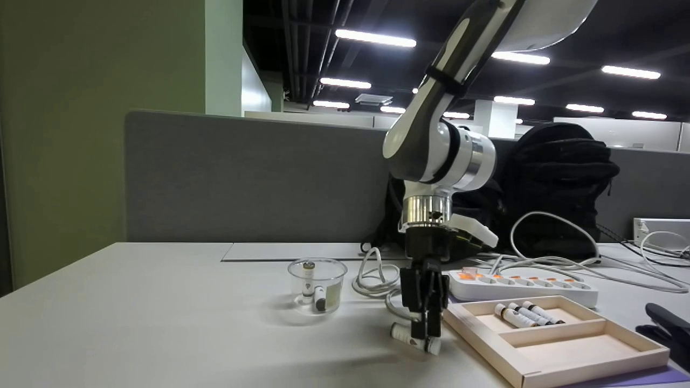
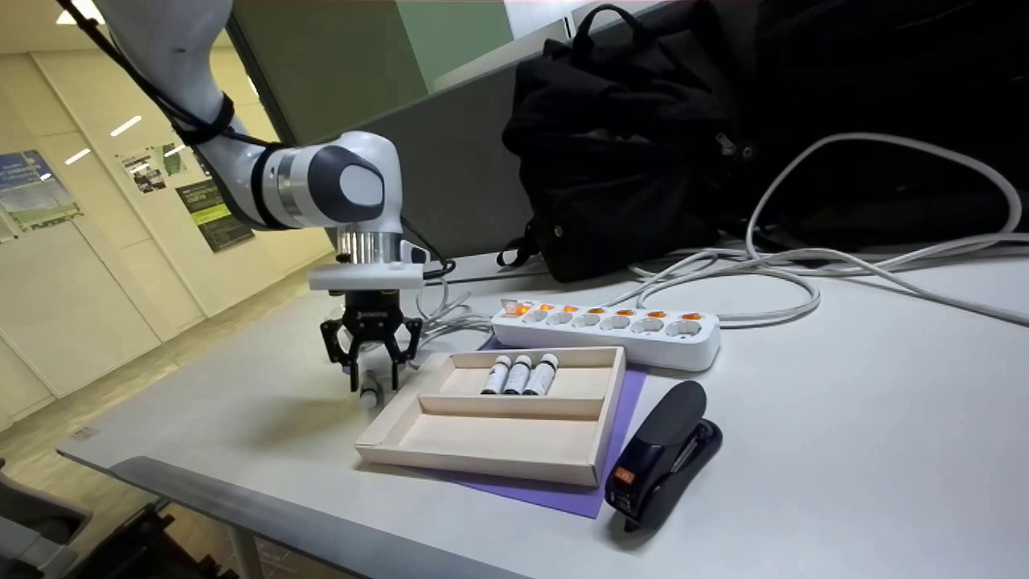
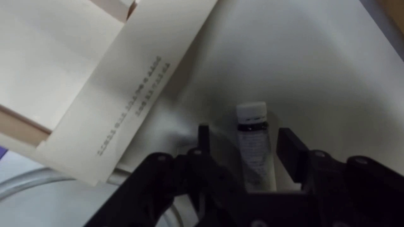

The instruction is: Pick up the small bottle from the tray and put it on the table

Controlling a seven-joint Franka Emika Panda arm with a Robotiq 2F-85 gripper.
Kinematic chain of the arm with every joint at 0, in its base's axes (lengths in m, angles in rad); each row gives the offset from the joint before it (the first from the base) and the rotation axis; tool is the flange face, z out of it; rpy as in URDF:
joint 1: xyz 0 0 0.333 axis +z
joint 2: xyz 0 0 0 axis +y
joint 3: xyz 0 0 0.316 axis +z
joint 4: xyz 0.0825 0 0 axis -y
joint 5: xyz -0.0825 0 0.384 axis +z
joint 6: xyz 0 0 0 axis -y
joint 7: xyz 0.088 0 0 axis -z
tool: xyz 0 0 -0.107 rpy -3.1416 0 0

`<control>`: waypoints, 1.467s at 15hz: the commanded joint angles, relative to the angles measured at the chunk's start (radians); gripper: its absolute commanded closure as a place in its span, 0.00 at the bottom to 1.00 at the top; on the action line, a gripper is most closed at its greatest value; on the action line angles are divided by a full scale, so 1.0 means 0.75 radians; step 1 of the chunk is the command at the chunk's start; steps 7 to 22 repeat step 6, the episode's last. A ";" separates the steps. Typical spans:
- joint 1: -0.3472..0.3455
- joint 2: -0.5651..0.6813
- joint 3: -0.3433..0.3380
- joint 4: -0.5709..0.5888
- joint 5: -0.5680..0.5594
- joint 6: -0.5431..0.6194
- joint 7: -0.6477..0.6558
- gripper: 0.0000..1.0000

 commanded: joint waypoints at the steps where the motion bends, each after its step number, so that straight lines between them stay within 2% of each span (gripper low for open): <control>1: -0.024 -0.096 0.044 -0.005 -0.007 -0.023 0.010 0.11; 3: -0.040 -0.163 0.071 -0.024 0.021 -0.031 -0.013 0.01; 4: -0.020 -0.068 0.048 0.014 -0.003 -0.006 0.002 0.16; 6: -0.021 -0.121 0.058 0.009 0.004 -0.021 -0.002 0.02; 22: -0.021 -0.121 0.058 0.009 0.004 -0.021 -0.002 0.02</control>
